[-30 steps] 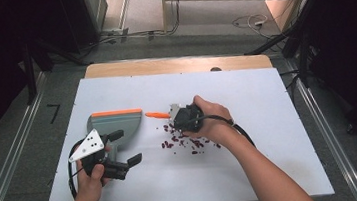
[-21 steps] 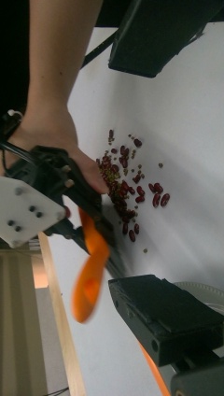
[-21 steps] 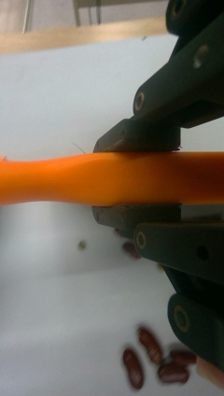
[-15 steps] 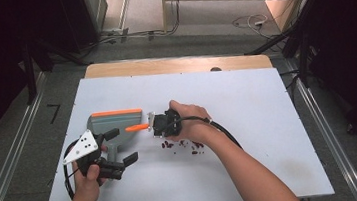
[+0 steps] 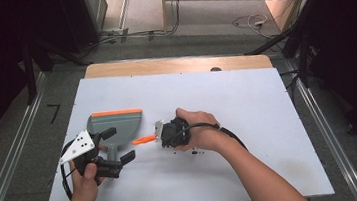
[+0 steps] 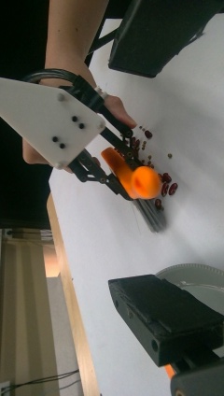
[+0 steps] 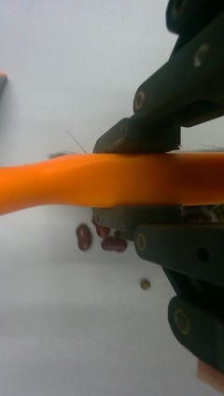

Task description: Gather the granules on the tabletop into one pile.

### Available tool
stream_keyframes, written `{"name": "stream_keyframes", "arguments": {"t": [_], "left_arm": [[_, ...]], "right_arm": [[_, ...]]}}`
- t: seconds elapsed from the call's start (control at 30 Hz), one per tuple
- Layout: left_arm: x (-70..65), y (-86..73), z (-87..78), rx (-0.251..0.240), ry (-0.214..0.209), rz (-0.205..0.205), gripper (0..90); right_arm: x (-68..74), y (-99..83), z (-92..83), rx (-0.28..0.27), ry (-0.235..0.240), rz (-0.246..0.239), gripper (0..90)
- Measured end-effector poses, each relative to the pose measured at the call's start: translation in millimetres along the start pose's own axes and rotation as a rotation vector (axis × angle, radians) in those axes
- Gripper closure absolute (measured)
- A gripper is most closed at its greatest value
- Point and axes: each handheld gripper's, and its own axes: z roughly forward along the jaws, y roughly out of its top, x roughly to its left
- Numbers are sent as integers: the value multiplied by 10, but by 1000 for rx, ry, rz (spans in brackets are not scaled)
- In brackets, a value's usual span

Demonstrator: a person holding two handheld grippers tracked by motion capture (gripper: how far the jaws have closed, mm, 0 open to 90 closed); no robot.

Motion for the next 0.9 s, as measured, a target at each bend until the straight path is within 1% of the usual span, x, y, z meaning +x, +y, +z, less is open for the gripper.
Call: {"name": "stream_keyframes", "arguments": {"t": [0.03,0.07,0.13,0.17,0.2,0.23,0.27,0.3,0.33,0.37,0.4,0.43,0.47,0.5,0.53,0.6,0.63,0.67,0.7,0.77,0.8,0.83,0.87,0.9], "left_arm": [[4,0,-5,-1,4,-2,0],[8,-1,-7,-5,8,-5,0],[17,-1,-17,-7,13,-4,0],[21,-2,-19,-8,13,-4,0],[25,-4,-21,-9,14,-6,0],[28,-5,-22,-9,17,-7,0],[32,-7,-23,-8,17,-7,0],[36,-9,-22,-8,16,-9,0],[38,-10,-21,-8,16,-10,0],[38,-10,-19,-9,16,-12,0],[37,-10,-17,-8,16,-12,0],[36,-10,-16,-9,15,-13,0],[35,-10,-16,-9,15,-13,0],[34,-10,-15,-9,16,-12,0],[32,-11,-15,-9,18,-12,0],[30,-11,-16,-9,18,-12,0],[29,-11,-15,-9,19,-12,0],[29,-11,-15,-7,18,-9,0],[29,-12,-13,-5,17,-9,0],[28,-15,-10,-3,16,-8,0],[30,-15,-9,-2,15,-5,0],[31,-15,-9,-1,15,-6,0],[33,-16,-8,0,15,-6,0],[33,-16,-7,1,17,-7,0]], "right_arm": [[-56,-9,-47,-24,-21,2,677],[-90,-17,-82,-31,-34,8,678],[-160,-33,-172,-45,-69,37,679],[-160,-33,-172,-45,-69,37,679],[-198,-39,-228,-54,-80,65,678],[-239,-45,-291,-69,-81,97,678],[-287,-52,-359,-84,-70,130,679],[-329,-56,-422,-102,-47,168,678],[-369,-57,-472,-118,-7,208,678],[-390,-46,-515,-121,60,290,679],[-436,-25,-567,-133,148,399,679],[-436,-25,-567,-133,148,399,679],[-451,15,-578,-124,221,475,679],[-452,36,-569,-123,246,507,679],[-452,36,-569,-123,246,507,679],[-445,71,-528,-119,319,577,679],[-450,76,-483,-122,358,607,679],[-455,81,-427,-130,409,648,679],[-457,80,-371,-136,450,683,679],[-459,67,-251,-141,521,729,680],[-454,67,-192,-133,563,774,680],[-455,41,-61,-127,631,828,679],[-455,41,-61,-127,631,828,679],[-466,15,15,-134,682,867,679]]}}
